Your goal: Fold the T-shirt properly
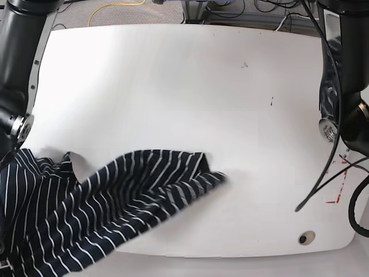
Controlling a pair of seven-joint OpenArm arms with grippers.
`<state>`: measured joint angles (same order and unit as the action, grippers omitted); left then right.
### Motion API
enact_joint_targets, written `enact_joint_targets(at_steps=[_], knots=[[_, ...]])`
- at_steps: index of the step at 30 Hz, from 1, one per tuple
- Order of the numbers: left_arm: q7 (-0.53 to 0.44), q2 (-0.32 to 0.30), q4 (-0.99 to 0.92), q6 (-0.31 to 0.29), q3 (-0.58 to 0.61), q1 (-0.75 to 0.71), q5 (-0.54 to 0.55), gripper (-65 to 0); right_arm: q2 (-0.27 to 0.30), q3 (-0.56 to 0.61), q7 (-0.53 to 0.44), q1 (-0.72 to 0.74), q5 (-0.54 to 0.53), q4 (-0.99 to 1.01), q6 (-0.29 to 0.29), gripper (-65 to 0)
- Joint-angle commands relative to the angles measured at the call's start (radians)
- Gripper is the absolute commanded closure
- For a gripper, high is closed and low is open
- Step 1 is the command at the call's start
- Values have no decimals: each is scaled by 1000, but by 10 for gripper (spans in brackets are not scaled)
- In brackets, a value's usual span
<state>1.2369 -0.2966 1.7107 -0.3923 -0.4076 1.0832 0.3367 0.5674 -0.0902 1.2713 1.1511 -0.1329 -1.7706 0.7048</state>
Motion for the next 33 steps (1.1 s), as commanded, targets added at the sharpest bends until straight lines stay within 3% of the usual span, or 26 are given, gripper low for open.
enact_joint_targets(at_steps=[1,6,19,26,33], knots=[[-41,-5,30,0,5,15,22,-10,6,-10,-32,-27,-11,-70,-7,-17],[-44,-5,38,0,3,-56,22,-10,4,-10,-32,-118,-9,-134,-7,-17],[-46,-8,50,-1,-52,-180,22,-10,-33,-4,-32,-148,-9,-131,-7,-17],[-46,-28,42,-41,-106,-196,17,-10,-114,83,-35,-170,-7,-140,-7,-17],[-47,-95,41,-41,-127,-222,20,-10,-269,226,-34,-76,12,-183,-7,-17]])
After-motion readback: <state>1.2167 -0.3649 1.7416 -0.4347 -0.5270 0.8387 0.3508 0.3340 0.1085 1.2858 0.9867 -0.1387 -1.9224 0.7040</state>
